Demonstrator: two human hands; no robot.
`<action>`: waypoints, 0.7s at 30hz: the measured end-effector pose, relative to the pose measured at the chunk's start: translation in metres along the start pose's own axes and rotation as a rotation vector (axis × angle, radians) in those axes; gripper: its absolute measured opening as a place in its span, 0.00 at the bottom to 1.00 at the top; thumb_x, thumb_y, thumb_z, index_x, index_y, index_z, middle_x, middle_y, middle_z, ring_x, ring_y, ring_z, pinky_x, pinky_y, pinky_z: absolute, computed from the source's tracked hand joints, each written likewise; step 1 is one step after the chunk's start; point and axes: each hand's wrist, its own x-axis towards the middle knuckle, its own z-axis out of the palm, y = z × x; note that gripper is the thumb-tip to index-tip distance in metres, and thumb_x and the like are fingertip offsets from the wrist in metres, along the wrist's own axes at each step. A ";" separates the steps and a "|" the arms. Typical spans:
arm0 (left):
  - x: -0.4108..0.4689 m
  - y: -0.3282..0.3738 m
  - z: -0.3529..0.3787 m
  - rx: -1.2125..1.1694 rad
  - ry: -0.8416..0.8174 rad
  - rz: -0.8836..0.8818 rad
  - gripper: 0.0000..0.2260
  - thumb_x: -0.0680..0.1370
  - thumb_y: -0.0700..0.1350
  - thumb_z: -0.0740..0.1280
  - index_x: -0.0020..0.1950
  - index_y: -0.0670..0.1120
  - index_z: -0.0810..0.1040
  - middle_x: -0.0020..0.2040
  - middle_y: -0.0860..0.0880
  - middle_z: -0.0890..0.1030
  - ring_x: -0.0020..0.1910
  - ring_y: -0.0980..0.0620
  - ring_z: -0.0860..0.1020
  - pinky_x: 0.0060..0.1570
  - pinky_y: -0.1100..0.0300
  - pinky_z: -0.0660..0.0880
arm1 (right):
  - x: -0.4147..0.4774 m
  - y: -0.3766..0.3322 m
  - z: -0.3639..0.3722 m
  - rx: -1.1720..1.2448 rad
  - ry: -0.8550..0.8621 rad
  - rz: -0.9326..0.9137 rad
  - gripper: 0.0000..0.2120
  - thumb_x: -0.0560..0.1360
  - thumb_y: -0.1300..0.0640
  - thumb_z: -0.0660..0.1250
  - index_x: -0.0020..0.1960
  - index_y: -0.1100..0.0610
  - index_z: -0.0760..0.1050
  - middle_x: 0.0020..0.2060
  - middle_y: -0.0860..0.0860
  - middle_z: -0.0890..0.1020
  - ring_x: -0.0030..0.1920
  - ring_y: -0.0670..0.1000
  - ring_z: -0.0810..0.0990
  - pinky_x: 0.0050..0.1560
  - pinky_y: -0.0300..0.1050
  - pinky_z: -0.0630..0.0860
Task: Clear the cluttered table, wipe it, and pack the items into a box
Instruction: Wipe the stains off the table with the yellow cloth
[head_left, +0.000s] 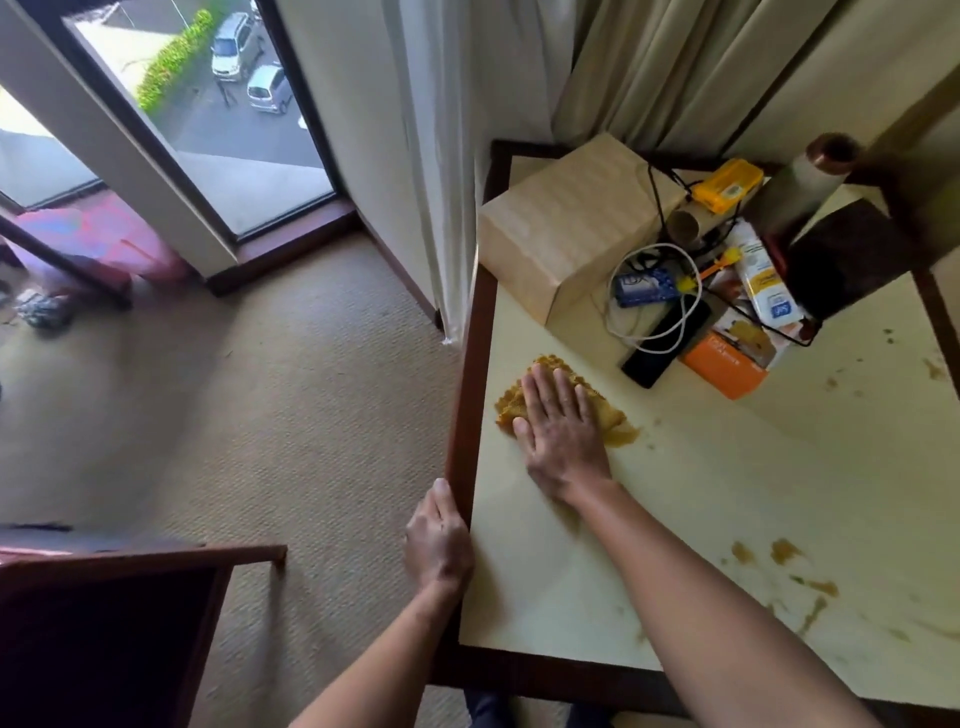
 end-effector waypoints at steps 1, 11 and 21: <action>0.001 0.001 0.000 -0.001 -0.007 -0.005 0.25 0.86 0.59 0.48 0.70 0.52 0.79 0.67 0.43 0.82 0.65 0.39 0.78 0.62 0.48 0.71 | -0.004 0.007 0.000 0.008 0.005 0.046 0.32 0.83 0.42 0.41 0.83 0.53 0.39 0.83 0.50 0.40 0.82 0.55 0.37 0.81 0.59 0.40; 0.006 0.003 0.004 0.018 -0.038 -0.035 0.26 0.86 0.60 0.48 0.75 0.51 0.75 0.68 0.41 0.80 0.67 0.38 0.77 0.66 0.48 0.70 | -0.084 0.106 -0.001 0.070 0.117 0.490 0.37 0.81 0.38 0.40 0.83 0.59 0.44 0.83 0.58 0.48 0.83 0.56 0.44 0.81 0.57 0.43; 0.002 0.006 0.003 0.010 -0.041 -0.028 0.27 0.86 0.60 0.47 0.75 0.50 0.75 0.68 0.41 0.80 0.67 0.38 0.76 0.66 0.47 0.70 | -0.113 -0.006 0.019 0.096 -0.018 0.111 0.35 0.83 0.42 0.43 0.83 0.59 0.39 0.82 0.55 0.38 0.82 0.54 0.34 0.80 0.58 0.39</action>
